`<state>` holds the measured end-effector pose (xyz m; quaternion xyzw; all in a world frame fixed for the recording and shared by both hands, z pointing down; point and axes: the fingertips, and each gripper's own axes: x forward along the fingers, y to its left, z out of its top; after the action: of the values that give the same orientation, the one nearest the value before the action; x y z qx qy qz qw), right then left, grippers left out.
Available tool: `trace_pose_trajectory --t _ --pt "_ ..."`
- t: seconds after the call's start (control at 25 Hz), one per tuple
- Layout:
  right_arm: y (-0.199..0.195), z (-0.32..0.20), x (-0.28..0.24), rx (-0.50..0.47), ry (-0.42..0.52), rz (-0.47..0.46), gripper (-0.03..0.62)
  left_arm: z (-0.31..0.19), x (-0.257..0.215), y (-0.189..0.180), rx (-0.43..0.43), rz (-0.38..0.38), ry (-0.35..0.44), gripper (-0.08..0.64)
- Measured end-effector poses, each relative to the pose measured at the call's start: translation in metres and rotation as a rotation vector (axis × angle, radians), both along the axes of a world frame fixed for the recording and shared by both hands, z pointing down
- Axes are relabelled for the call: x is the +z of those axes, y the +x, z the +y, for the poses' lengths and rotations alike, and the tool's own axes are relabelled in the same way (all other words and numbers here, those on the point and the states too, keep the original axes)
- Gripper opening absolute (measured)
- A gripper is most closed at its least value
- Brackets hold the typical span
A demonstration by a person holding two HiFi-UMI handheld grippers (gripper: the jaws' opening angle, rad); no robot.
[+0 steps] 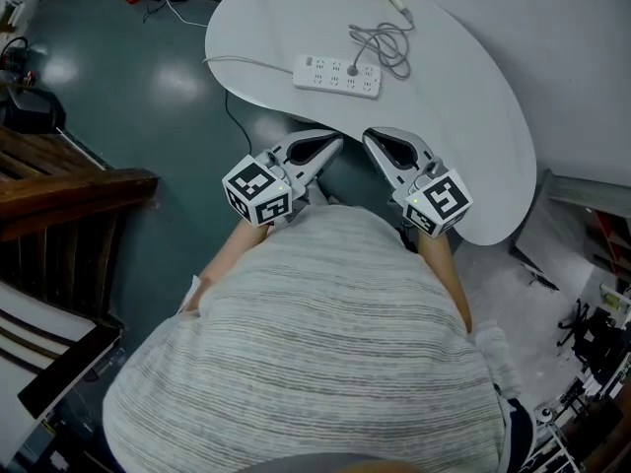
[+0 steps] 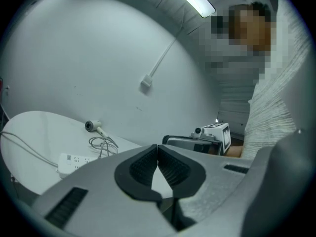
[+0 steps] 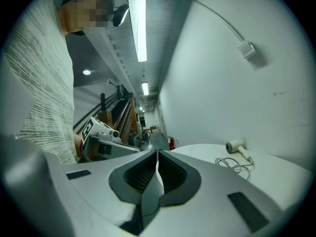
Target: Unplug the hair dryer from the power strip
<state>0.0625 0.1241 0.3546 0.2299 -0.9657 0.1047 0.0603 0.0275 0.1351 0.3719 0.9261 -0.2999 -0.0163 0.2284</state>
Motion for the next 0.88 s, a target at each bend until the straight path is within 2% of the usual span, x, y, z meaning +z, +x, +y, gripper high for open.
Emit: trace_pose_trajectory --t 0.48,0.88 --pt "-0.020 -0.074 0.013 0.076 -0.048 0.035 0.028 -0.080 0.005 -0.022 0.088 -0.023 -0.007 0.008" --pt "-0.043 -0.130 0.027 0.175 -0.079 0.065 0.028 -0.137 0.017 -0.039 0.240 -0.118 0.056 0.008"
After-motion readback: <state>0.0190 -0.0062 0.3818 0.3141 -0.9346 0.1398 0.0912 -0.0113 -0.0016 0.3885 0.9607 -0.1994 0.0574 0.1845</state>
